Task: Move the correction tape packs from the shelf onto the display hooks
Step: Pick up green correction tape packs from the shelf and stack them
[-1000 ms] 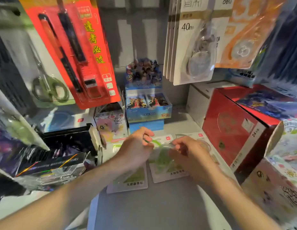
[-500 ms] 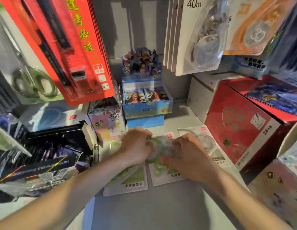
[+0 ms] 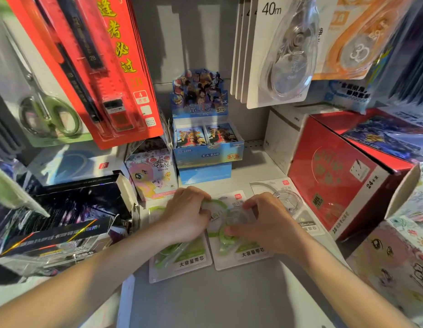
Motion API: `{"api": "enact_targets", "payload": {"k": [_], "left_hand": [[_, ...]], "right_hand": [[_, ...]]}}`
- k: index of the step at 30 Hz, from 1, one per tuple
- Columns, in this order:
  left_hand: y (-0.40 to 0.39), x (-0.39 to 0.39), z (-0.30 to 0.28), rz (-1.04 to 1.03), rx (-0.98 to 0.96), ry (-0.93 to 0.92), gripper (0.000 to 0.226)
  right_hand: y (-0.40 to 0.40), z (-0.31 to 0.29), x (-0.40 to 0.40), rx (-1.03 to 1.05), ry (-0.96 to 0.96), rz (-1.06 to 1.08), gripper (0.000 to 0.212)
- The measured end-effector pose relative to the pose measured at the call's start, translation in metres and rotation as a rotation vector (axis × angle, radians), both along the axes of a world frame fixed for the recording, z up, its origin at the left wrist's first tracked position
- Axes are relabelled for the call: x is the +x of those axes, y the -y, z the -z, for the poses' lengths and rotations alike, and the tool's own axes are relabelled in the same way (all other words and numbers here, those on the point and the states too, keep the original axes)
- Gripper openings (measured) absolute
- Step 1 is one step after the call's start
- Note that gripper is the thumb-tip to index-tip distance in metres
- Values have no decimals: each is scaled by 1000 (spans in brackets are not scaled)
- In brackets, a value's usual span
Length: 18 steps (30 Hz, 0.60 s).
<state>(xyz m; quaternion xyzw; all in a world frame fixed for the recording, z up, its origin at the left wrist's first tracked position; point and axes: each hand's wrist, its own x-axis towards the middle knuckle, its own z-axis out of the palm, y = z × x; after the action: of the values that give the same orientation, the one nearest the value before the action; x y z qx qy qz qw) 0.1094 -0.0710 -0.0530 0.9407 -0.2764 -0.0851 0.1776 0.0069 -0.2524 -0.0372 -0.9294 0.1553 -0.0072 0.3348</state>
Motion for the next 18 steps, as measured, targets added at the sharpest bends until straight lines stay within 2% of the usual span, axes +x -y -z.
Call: {"api": "enact_targets", "payload": {"k": [4,6,9,11,13,15,18], "left_hand": [[-8,-6,-1,36,72,13,55],[-6,-7,-3,35,49,-24,58],[-5,-9,-8,42,-11,-74,62],[-7,-9,-9,84,19,-92,68],[-9,-12,-10,117,68,-104,71],[-10,-14,-11,137,101,-95,70],[-10,-16,-13,142,130,-110,67]], "right_hand": [[-2,0,-2,14,4,5,81],[-4,-2,-3,16,-10,1,77],[-7,-9,-2,47,-47,7,58],[-9,-14,1,96,-98,17,60],[-8,-18,5,163,-146,36,66],[-8,-20,8,284,-152,66,61],[-4,-19,8,465,-98,111,40]]}}
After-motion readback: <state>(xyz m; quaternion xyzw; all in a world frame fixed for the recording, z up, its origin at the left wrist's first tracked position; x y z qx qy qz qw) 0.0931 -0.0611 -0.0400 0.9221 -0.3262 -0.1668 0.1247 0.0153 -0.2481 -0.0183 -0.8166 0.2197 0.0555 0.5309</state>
